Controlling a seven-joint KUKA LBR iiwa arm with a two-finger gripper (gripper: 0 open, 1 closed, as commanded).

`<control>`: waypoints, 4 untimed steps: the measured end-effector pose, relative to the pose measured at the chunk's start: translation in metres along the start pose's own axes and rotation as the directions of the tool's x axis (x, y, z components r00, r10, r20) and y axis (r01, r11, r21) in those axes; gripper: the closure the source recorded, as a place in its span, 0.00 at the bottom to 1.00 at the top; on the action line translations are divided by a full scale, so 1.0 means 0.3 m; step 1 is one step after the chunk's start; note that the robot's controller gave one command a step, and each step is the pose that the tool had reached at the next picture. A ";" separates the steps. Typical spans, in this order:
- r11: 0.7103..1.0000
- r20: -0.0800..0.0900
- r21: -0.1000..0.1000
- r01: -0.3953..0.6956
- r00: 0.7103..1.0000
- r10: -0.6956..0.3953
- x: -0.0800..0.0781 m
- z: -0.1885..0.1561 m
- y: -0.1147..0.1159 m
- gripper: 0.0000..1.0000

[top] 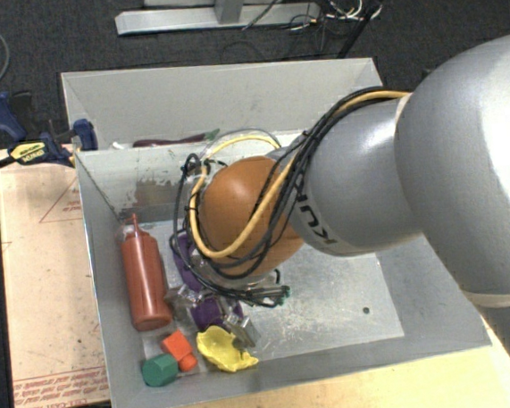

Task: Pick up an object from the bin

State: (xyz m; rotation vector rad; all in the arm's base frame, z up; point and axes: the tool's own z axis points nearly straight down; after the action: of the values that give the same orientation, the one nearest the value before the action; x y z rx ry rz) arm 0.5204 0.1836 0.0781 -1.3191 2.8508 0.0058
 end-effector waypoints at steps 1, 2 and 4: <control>0.979 0.024 0.021 0.204 0.979 -0.204 0.070 0.008 0.068 1.00; 0.979 0.024 0.021 0.204 0.979 -0.204 0.070 0.008 0.068 1.00; 0.979 0.019 0.018 0.203 0.979 -0.204 0.075 -0.037 0.071 1.00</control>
Offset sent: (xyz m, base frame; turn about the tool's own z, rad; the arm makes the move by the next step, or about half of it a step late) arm 0.0000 0.0000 0.0000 0.0000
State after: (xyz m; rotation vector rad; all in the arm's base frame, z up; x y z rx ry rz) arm 0.4897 0.1800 0.0891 -1.5908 2.6786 -0.0029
